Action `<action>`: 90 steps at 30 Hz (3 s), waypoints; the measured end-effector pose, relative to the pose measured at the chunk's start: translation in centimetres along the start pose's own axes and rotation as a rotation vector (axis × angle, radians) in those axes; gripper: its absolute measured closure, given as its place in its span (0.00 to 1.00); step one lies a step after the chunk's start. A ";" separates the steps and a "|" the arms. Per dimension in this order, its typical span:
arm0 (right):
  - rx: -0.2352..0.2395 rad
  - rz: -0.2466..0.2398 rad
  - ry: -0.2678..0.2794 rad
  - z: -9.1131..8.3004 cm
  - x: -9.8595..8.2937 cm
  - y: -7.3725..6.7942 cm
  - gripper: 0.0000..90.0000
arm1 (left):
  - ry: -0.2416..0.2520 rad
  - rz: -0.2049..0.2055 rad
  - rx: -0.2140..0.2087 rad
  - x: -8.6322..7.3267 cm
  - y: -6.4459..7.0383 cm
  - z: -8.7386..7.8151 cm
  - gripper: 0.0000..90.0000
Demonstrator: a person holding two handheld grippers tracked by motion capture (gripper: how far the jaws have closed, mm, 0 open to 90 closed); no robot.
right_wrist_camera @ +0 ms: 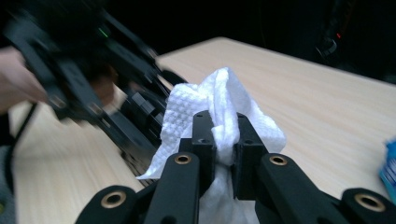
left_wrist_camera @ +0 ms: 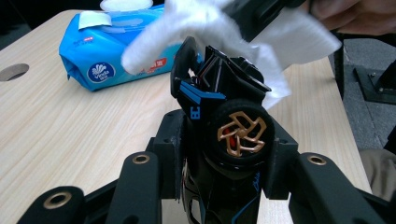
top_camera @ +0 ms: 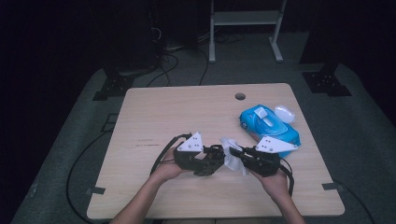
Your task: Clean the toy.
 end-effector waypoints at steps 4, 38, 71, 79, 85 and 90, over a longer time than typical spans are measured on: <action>-0.009 0.014 -0.013 0.2 -0.6 0.5 0.91 | 0.006 0.001 0.004 0.0 -0.1 -0.2 0.65; 0.038 -0.071 -0.017 0.7 0.5 -2.5 0.91 | -0.031 0.030 -0.006 -0.1 0.3 0.5 0.65; 0.035 -0.057 -0.033 2.4 1.2 -3.3 0.91 | -0.042 0.047 -0.020 0.1 0.6 1.0 0.65; 0.005 -0.026 -0.012 1.4 1.2 -1.6 0.91 | -0.045 0.037 0.001 -0.1 0.1 0.4 0.65; 0.033 -0.061 -0.021 2.0 1.2 -3.0 0.91 | -0.026 0.029 -0.008 0.0 0.2 0.6 0.65; 0.006 -0.046 -0.011 1.3 1.1 -1.8 0.91 | -0.024 0.023 0.004 -0.1 -0.2 -0.1 0.65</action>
Point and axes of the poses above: each handheld gripper's, and its own axes: z roughly forward along the jaws, x roughly out of its top, y roughly to its right, the point moved 8 cm from there along z, roughly forward along the jaws, and after that the axes turned 14 degrees about z, right-handed, at the moved point
